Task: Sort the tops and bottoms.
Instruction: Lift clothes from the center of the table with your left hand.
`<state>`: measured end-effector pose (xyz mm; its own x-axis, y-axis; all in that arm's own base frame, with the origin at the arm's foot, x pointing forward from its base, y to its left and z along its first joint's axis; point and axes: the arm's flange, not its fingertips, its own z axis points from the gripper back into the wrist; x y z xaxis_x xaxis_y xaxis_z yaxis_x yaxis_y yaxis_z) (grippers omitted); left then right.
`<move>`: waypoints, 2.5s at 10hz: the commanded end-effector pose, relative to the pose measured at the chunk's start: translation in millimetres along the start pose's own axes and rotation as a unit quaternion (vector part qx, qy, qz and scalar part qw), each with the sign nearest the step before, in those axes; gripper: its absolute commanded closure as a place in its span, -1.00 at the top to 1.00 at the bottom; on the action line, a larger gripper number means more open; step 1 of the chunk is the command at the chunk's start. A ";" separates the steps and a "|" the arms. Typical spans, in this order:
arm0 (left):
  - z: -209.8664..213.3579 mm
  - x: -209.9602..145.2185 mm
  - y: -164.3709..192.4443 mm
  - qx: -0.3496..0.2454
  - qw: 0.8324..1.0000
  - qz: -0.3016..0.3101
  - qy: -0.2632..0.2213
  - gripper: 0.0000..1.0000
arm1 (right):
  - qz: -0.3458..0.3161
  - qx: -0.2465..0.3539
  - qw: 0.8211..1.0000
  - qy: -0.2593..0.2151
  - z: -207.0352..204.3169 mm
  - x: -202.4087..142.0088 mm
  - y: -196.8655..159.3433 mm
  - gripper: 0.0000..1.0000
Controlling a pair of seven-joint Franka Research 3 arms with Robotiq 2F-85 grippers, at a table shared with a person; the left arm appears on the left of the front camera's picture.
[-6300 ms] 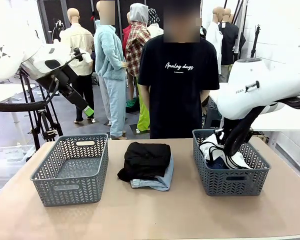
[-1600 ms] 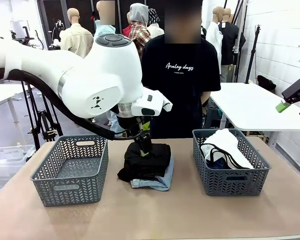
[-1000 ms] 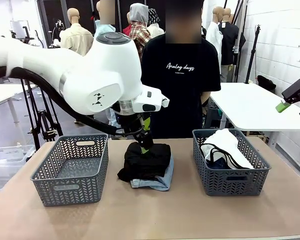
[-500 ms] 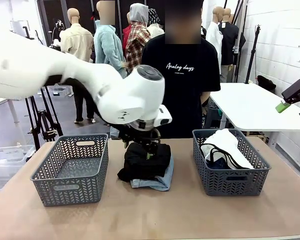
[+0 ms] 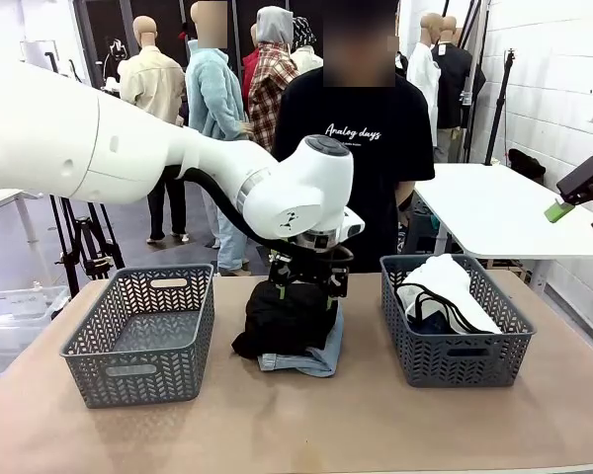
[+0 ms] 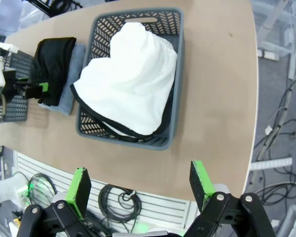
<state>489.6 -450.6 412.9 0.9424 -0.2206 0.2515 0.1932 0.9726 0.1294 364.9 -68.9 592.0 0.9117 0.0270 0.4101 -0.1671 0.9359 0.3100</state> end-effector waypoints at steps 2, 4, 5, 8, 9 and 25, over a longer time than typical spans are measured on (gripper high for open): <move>2.0 -11.1 -1.7 0.033 0.999 -0.022 -0.013 1.00 | -0.001 0.008 1.000 -0.002 -1.6 1.5 -0.2 1.00; -1.8 0.1 -1.0 0.006 1.000 -0.006 -0.002 1.00 | -0.001 0.008 1.000 -0.002 -1.6 1.5 -0.2 1.00; -8.6 8.1 -0.4 0.041 0.998 0.037 -0.017 1.00 | -0.001 0.008 1.000 -0.002 -1.6 1.5 -0.2 1.00; -45.5 47.3 13.5 -0.016 0.996 0.074 0.043 1.00 | -0.001 0.008 1.000 -0.002 -1.6 1.5 -0.2 1.00; -56.2 53.1 18.7 -0.057 0.993 0.083 0.062 1.00 | -0.001 0.008 1.000 -0.002 -1.6 1.5 -0.2 1.00; -77.1 49.4 39.3 -0.044 0.989 0.091 0.112 -1.00 | -0.001 0.008 1.000 -0.002 -1.6 1.5 -0.2 1.00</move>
<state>569.5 -426.5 359.5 0.9975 -0.0375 0.0598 0.0371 0.9993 0.0073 364.9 -69.0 591.9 0.9117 0.0267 0.4099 -0.1668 0.9360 0.3101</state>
